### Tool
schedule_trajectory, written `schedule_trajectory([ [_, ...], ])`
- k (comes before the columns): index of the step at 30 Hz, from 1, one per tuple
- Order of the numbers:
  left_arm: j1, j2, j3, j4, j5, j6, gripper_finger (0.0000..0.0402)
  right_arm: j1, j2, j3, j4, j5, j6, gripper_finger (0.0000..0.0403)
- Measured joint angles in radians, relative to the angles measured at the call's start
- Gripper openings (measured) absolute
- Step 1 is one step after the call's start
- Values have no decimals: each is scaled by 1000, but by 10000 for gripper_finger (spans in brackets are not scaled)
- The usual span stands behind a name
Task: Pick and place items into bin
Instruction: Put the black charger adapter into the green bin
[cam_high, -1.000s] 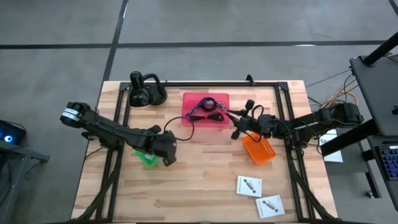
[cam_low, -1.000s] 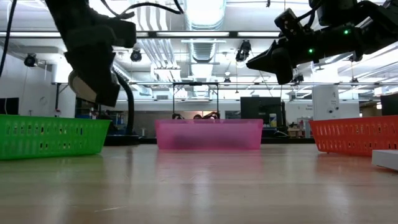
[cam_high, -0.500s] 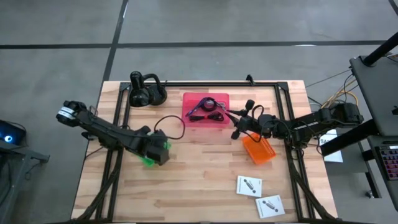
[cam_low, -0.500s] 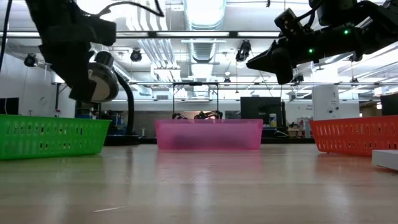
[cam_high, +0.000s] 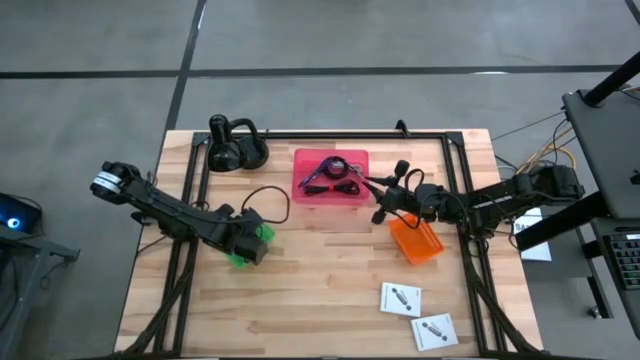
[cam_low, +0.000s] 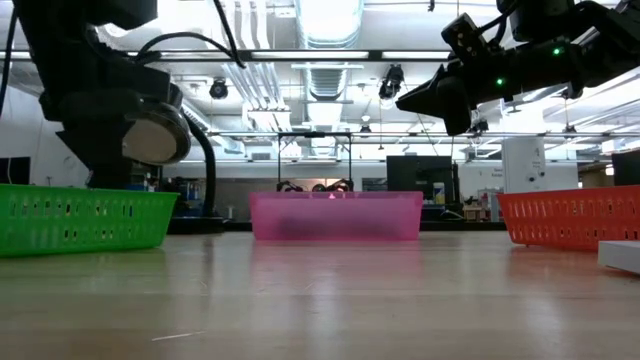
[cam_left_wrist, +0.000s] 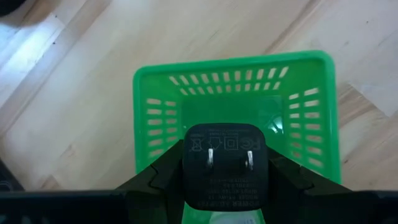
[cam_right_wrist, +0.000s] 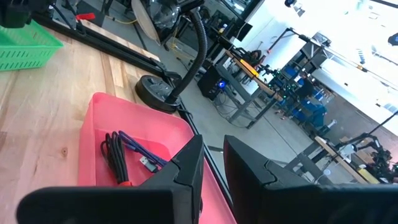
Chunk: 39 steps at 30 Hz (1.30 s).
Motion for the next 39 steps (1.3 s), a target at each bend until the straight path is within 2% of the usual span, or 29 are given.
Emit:
schedule_trajectory([
  [10, 0, 1, -43, 77, 0, 0, 133, 0, 0, 0, 0, 0, 4, 52],
  [23, 0, 1, -43, 73, -4, 0, 133, 0, 0, 0, 0, 0, 13, 52],
  [39, -3, 1, -86, 72, -23, -129, 133, 0, 0, 0, 0, 0, 13, 52],
])
